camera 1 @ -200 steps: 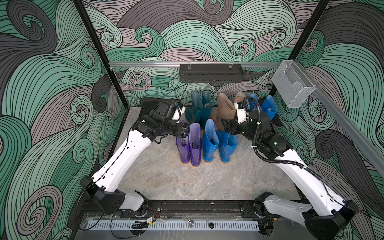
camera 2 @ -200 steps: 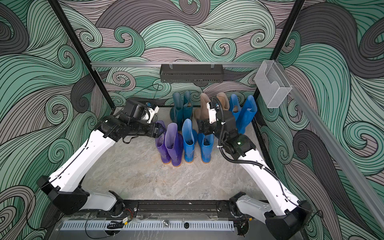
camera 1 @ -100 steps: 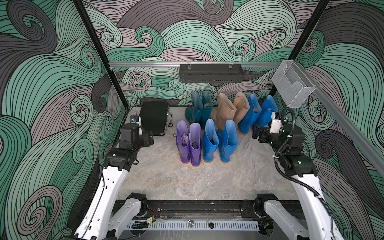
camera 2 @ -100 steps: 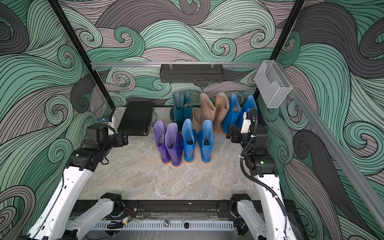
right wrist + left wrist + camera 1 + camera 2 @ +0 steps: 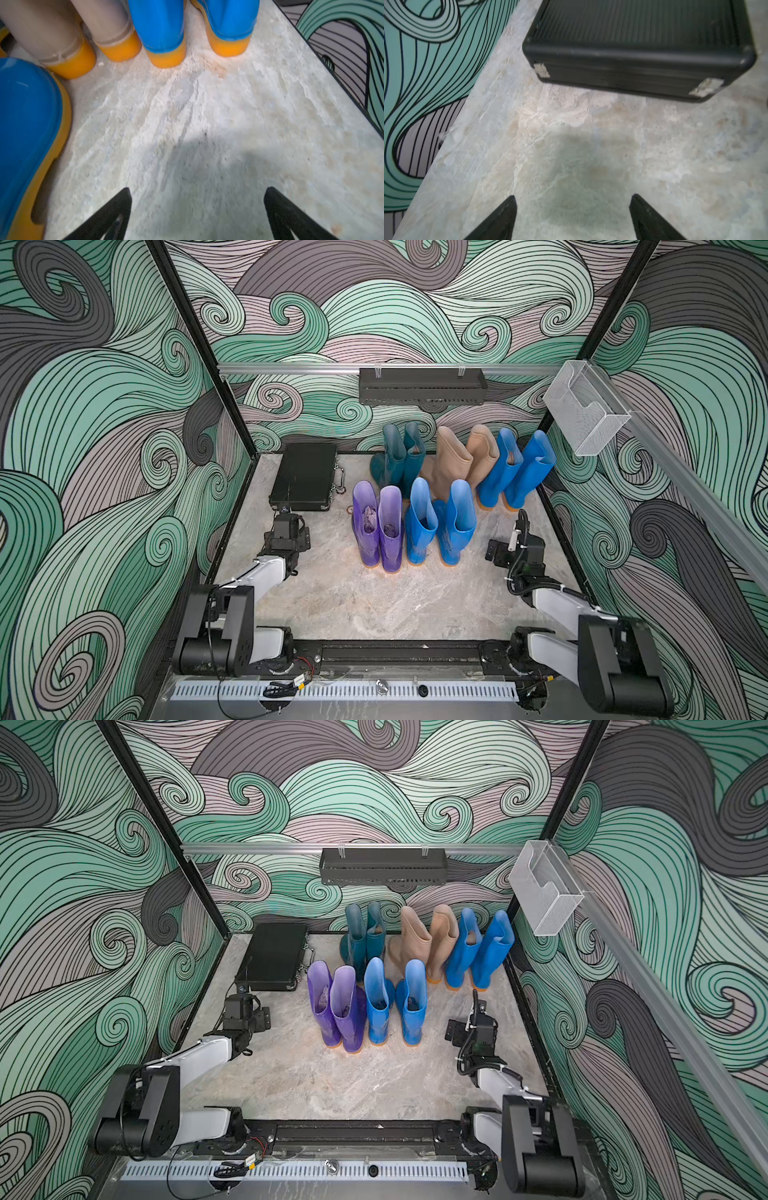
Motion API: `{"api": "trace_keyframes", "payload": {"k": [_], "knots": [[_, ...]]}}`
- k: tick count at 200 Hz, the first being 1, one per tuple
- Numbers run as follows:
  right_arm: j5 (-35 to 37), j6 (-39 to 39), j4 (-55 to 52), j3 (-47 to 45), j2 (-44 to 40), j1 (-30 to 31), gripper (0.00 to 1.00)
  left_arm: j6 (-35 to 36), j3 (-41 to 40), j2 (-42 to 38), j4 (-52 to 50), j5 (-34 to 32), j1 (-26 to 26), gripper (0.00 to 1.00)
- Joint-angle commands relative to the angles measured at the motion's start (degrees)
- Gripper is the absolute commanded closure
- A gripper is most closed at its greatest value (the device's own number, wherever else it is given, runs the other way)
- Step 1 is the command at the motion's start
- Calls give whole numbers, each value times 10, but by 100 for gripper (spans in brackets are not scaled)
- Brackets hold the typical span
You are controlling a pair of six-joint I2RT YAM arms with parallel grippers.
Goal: Match and arrange rain boots in pairs
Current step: Reset both arms
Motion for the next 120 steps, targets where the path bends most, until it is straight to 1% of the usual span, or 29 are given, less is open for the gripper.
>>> {"api": "trace_keyframes", "payload": {"k": [1, 8, 14, 26, 32, 38, 41, 46, 51, 54, 57, 68, 82, 92, 98, 106, 120], "knots": [[-6, -27, 203, 38, 73, 6, 1, 16, 17, 32, 150, 38, 6, 13], [-22, -32, 219, 45, 104, 7, 1, 28, 11, 46, 183, 56, 7, 14], [-38, -38, 246, 44, 135, 10, 1, 36, -7, 83, 237, 68, 7, 13], [-50, -54, 333, 41, 193, 18, 1, 42, -33, 124, 334, 77, 14, 13], [-58, -59, 295, 50, 188, 21, 1, 40, -36, 133, 352, 79, 17, 13], [-66, -67, 221, 67, 162, 22, 1, 37, -32, 131, 343, 85, 20, 13], [-67, -69, 204, 75, 158, 23, 1, 37, -30, 128, 331, 86, 21, 13], [-66, -71, 223, 77, 170, 27, 1, 34, -21, 120, 297, 86, 22, 9], [-61, -74, 249, 75, 183, 31, 1, 26, -6, 110, 249, 86, 23, 8], [-56, -75, 264, 72, 188, 32, 1, 22, 0, 106, 232, 89, 25, 4], [-53, -75, 262, 70, 186, 33, 1, 19, -2, 109, 244, 94, 28, 2], [-36, -78, 218, 75, 165, 40, 1, 21, -11, 122, 284, 87, 31, 1], [-37, -75, 237, 78, 181, 40, 1, 11, 1, 109, 234, 89, 33, 2], [-47, -70, 219, 82, 176, 31, 1, 16, -6, 113, 260, 90, 33, 1], [-47, -71, 205, 85, 170, 32, 1, 15, -4, 112, 255, 90, 33, 1], [-47, -71, 214, 84, 174, 32, 1, 11, 0, 109, 239, 91, 34, 1], [-48, -70, 209, 86, 174, 31, 1, 12, -2, 111, 247, 90, 34, 1]]}}
